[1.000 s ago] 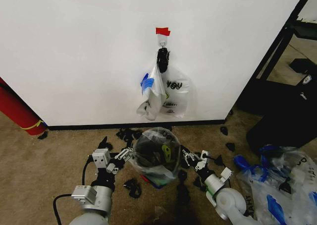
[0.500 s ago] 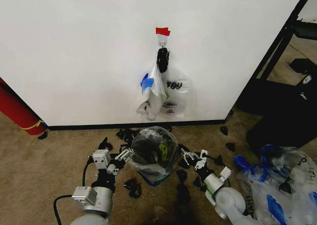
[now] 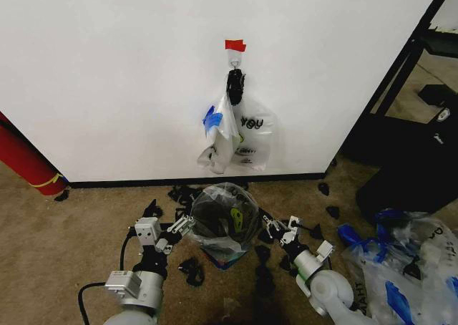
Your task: Pick up the garbage bag from the wall and place it over the trash bin.
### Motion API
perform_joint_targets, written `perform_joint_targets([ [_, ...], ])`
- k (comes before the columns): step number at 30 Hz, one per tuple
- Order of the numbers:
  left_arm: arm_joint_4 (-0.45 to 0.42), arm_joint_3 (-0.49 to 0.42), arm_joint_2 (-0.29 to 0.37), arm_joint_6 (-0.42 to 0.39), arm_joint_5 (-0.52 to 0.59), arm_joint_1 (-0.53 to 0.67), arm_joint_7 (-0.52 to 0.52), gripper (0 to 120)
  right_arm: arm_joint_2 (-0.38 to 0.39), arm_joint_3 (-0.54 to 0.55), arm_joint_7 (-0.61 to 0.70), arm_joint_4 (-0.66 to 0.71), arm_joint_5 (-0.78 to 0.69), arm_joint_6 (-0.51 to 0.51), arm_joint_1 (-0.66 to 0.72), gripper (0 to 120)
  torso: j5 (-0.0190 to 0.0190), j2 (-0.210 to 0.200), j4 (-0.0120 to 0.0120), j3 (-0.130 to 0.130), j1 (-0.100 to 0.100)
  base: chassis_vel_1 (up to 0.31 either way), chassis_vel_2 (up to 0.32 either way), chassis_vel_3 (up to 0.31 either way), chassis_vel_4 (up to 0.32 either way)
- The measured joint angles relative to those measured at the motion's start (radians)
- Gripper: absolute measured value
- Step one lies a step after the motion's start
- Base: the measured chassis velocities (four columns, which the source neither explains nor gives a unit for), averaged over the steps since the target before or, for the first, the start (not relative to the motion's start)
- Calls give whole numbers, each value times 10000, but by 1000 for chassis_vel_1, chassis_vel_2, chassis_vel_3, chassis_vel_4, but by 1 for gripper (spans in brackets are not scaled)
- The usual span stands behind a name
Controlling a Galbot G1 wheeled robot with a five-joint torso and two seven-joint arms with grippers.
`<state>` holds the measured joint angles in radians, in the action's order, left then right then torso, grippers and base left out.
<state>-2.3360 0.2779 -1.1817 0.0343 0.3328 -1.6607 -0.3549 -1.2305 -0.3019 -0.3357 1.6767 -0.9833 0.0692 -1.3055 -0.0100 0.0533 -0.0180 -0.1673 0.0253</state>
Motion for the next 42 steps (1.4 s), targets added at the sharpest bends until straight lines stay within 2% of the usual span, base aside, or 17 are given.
perform_joint_targets([
  [8,59,-139,-46,49,-108,-31,0,100,-68,-178,336,-307,281,-85,-195,0,0,0,-1,0,0,0,0,0,0],
  [25,27,-116,-53,61,-143,-88,0,100,-359,355,800,-1009,1529,-77,369,0,0,0,0,0,0,0,0,0,0],
  [27,24,-125,-59,68,-174,-124,0,100,-365,391,871,-1044,1673,-75,389,8,0,0,0,0,0,0,0,0,0],
  [28,24,-125,-59,68,-174,-124,0,100,-365,391,871,-1044,1673,-75,389,8,0,0,0,0,0,0,0,0,0],
  [30,-3,-174,-77,77,-214,-162,-1,100,-326,331,888,-907,1678,-170,281,22,1,0,0,0,0,0,0,0,0],
  [34,-13,-190,-69,78,-222,-159,-4,100,-175,144,857,-578,1706,-314,57,33,0,0,0,0,0,0,0,0,0],
  [39,14,-151,-34,80,-229,-45,-30,100,31,-344,808,531,2502,-854,-656,54,0,0,-1,0,0,0,0,0,0],
  [40,14,-151,-34,80,-229,-45,-30,100,31,-344,808,531,2502,-854,-656,54,0,0,-1,0,0,0,0,0,0],
  [42,426,92,-95,547,-808,101,-69,100,-296,-885,1670,1321,3607,-1835,-1143,65,2,0,-1,0,0,0,0,0,0],
])
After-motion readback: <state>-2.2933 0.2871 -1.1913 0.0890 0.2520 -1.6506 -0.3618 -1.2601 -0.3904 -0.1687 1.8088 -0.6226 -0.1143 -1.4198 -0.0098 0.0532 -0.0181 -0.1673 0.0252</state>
